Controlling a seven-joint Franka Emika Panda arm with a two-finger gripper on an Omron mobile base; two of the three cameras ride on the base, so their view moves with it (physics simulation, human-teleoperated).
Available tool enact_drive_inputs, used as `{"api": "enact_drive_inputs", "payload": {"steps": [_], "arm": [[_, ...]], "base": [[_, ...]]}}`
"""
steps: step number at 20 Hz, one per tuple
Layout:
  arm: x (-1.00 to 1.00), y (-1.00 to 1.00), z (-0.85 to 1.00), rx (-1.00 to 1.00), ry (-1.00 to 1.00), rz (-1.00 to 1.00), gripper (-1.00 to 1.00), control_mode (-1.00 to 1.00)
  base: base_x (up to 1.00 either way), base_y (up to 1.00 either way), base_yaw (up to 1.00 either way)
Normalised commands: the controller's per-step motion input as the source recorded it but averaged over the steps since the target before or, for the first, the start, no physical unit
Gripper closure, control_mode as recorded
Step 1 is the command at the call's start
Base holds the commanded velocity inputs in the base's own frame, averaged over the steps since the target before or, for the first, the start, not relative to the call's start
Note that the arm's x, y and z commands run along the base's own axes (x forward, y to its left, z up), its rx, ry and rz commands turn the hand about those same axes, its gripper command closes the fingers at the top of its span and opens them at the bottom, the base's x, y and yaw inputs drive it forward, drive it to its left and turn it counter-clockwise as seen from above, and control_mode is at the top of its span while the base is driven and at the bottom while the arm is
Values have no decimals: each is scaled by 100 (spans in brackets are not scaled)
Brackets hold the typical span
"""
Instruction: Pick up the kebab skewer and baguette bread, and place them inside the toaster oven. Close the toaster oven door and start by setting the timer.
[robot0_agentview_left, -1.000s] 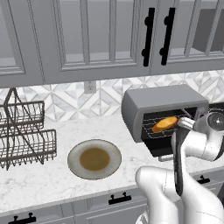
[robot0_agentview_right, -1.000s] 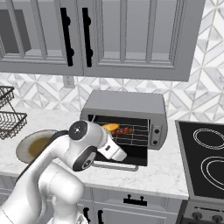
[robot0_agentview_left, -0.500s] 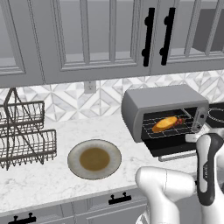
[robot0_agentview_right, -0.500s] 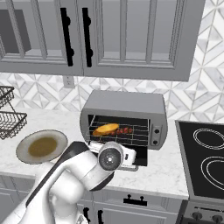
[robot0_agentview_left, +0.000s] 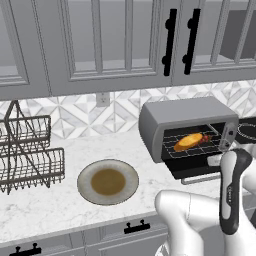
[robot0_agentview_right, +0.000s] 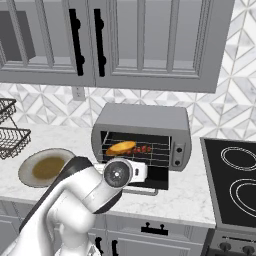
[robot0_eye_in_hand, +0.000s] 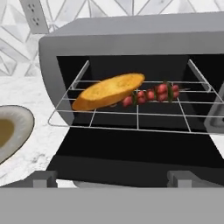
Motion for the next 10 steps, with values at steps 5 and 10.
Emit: {"api": "enact_drive_inputs", "payload": {"steps": [5,10], "arm": [[0,16,-6,-10,0,0,-100,-100],[-2,-5,-22,2,-1,-1,-100,-100]], "base": [[0,0,0],[0,0,0]]}}
